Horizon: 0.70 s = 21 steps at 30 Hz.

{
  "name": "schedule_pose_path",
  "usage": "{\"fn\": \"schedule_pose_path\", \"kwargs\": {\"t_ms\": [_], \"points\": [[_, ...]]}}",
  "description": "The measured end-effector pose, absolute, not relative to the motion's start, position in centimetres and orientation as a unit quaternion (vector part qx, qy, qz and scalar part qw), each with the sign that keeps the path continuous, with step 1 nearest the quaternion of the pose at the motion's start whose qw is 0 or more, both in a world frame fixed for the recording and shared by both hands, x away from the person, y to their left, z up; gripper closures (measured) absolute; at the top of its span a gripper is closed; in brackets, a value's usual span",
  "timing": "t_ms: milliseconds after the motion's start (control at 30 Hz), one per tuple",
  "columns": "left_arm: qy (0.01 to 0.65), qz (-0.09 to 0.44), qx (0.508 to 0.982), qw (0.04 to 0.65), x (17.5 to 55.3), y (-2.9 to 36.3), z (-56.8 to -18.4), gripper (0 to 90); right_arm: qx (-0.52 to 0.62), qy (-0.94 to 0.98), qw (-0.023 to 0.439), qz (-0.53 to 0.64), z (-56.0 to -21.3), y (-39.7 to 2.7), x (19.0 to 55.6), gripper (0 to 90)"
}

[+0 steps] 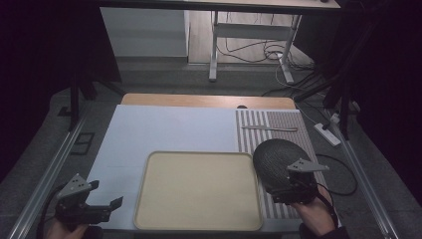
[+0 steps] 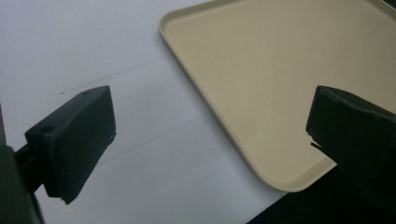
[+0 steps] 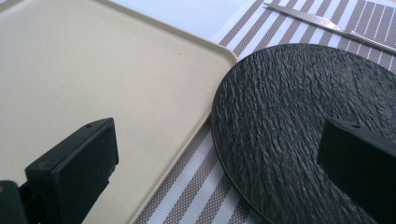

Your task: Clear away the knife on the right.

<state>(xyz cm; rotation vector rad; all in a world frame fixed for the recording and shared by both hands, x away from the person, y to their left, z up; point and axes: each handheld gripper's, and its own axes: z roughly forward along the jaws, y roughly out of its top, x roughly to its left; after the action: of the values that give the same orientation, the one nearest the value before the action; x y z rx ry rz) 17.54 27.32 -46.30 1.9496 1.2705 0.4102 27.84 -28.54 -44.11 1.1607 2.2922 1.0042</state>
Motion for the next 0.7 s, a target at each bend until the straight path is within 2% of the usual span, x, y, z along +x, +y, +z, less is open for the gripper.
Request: {"fn": "schedule_pose_path", "kwargs": {"t_ms": [700], "points": [[0.497,0.161,0.766,0.375,17.6,27.2,-46.3,2.2,0.394,0.833,0.188,0.341,-44.8,-27.4,31.0,0.0]]}}
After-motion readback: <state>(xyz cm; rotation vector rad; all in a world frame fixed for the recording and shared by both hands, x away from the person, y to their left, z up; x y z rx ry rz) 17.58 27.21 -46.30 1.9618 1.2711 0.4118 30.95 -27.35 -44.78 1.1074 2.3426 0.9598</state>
